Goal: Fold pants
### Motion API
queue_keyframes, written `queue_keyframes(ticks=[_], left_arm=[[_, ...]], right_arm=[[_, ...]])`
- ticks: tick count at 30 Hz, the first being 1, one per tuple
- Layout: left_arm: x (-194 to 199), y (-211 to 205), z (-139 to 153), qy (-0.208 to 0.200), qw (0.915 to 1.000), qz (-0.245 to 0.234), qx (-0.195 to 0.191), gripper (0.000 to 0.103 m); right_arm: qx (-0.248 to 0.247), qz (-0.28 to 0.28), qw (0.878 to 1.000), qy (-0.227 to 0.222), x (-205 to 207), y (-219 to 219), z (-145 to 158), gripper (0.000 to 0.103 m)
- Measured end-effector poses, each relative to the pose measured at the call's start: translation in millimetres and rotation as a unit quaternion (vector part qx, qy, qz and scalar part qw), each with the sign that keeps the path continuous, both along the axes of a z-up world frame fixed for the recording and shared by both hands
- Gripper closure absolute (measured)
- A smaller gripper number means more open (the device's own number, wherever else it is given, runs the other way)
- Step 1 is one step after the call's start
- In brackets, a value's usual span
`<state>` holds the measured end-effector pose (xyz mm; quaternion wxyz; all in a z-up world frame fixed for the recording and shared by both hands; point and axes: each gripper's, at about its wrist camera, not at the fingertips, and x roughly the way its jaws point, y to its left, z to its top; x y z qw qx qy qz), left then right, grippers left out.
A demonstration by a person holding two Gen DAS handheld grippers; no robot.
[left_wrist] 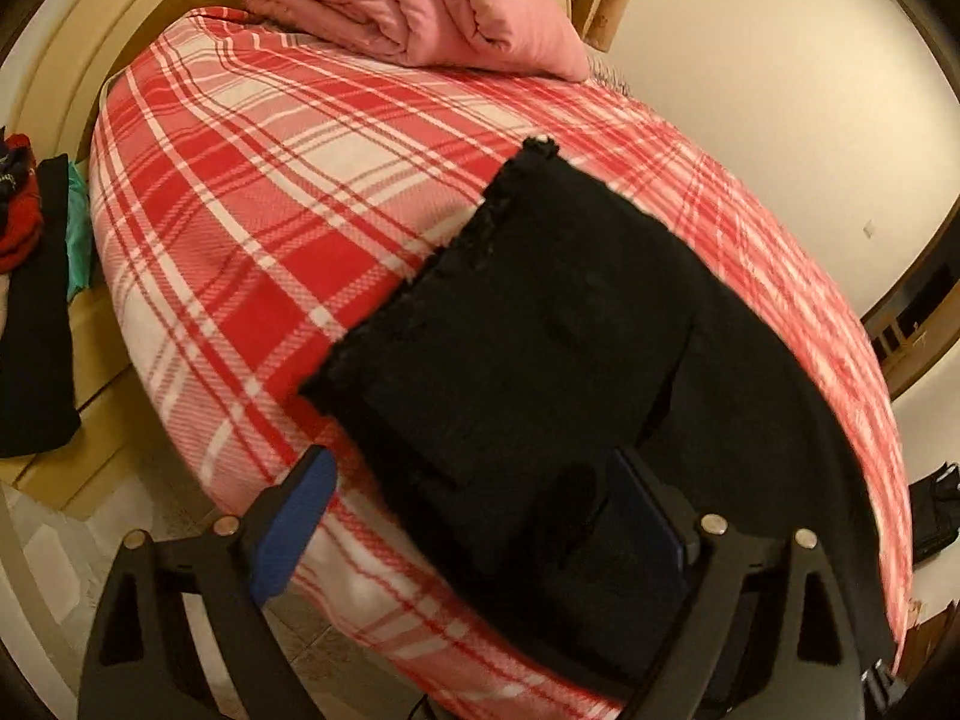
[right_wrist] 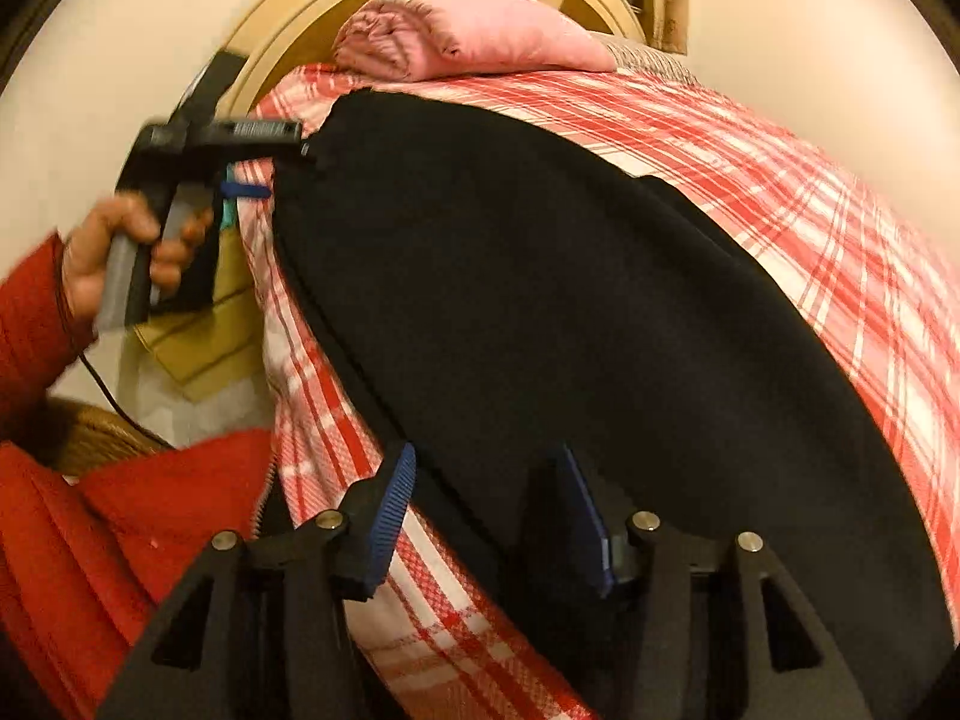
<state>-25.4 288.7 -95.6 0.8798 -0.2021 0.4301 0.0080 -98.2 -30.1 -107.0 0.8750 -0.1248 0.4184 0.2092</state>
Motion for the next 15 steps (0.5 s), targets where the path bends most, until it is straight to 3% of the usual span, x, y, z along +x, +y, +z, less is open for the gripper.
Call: queue_keyframes(ticks=[4,5,7,8,9,15], left_arm=[[3.2,-0.9,2.5,-0.004,1.0000,0.007,-0.002,0.027],[3.2,0.0,1.7,-0.004,1.0000,0.009,-0.001,0.033],[1.5,3.2,0.7,-0.002,0.9999,0.014,0.003,0.042],[-0.2,5.4,0.7,-0.003,0.9999,0.016,0.002,0.047],[-1.2,8.0,1.0,-0.004,0.9998,0.018,-0.001,0.050],[0.9,6.0,9.8,-0.007,0.9999,0.008,0.009,0.062]], right_arm=[[-0.046,0.038,0.998,-0.015,-1.3,12.2,-9.0,0.051],[-0.076,0.040,0.996,-0.029,-1.9,16.3,-12.3,0.051],[-0.086,0.047,0.994,-0.039,-2.4,19.8,-12.8,0.069],[-0.080,0.049,0.995,-0.037,-1.3,21.0,-11.5,0.094],[-0.076,0.044,0.996,-0.035,0.9,22.1,-10.1,0.098],[-0.045,0.035,0.998,-0.028,3.7,21.2,-0.9,0.100]])
